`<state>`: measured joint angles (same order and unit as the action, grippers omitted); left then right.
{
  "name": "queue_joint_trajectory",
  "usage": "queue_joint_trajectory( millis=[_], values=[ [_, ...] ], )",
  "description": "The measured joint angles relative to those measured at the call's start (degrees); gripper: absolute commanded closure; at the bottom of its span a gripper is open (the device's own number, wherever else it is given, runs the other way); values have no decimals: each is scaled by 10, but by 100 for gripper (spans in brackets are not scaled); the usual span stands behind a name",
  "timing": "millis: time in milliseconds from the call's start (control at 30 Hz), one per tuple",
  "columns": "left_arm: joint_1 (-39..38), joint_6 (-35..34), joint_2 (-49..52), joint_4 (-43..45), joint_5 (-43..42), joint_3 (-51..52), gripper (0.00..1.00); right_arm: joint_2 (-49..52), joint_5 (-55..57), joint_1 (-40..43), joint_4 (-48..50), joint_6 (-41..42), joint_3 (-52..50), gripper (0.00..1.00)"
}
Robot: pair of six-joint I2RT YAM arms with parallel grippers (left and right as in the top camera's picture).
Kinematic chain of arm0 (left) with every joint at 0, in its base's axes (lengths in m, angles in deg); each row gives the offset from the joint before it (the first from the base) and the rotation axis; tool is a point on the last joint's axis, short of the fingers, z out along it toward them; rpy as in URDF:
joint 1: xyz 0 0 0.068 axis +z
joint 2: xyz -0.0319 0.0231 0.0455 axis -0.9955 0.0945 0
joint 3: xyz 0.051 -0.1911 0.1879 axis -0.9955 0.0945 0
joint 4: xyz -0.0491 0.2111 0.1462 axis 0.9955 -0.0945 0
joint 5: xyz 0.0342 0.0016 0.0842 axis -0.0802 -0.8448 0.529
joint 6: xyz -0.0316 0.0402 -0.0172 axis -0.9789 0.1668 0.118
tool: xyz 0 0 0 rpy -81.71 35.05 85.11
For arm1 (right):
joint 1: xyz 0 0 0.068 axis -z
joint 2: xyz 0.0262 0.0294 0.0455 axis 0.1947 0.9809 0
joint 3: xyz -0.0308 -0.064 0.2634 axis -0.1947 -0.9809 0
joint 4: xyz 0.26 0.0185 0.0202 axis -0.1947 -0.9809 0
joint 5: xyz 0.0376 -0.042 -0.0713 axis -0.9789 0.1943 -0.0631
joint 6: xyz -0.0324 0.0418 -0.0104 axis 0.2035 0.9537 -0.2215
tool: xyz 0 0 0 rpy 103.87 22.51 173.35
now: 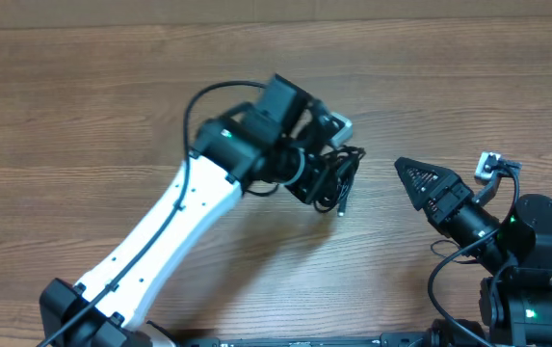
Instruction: Untangle cables
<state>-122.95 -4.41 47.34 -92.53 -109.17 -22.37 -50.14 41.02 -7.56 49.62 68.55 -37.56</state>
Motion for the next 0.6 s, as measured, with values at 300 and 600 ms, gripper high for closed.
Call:
queue_joint_trajectory(
  millis=[300,600],
  values=[
    [-61,16,0,68,108,0,96,0,-17,0,-4,35,0,8],
    [-81,41,-3,82,144,0,96,2,-17,0,-5,57,0,9]
  ],
)
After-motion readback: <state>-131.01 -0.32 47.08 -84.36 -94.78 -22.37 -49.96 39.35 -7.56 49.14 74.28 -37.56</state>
